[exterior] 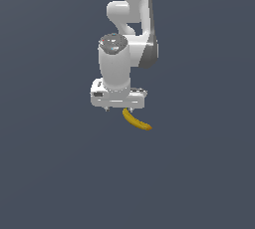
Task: Pick up the object and move it to a goal position.
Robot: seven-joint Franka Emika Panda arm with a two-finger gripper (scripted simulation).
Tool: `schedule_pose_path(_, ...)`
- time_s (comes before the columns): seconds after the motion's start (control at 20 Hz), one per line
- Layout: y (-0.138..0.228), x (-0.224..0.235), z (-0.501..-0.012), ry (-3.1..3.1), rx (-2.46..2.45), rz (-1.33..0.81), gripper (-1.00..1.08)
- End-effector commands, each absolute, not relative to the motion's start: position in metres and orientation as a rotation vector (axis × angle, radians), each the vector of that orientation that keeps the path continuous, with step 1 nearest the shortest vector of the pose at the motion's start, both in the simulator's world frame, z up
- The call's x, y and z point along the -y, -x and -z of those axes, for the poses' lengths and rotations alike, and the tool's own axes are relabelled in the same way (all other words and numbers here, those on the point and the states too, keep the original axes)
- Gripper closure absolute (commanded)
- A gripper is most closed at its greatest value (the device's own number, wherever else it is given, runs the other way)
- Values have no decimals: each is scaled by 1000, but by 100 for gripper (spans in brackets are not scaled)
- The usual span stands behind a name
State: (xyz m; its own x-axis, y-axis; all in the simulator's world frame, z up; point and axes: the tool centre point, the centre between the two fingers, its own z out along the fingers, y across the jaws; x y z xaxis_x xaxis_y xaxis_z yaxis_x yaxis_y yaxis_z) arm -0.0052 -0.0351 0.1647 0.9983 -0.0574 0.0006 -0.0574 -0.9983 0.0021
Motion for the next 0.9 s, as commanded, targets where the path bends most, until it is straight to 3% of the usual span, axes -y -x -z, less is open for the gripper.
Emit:
schedule_pose_path(0.0,5,35,-165,-3138,90,-1,-92)
schedule_pose_path(0.85,14,51,-155,-3113,18,37,-92)
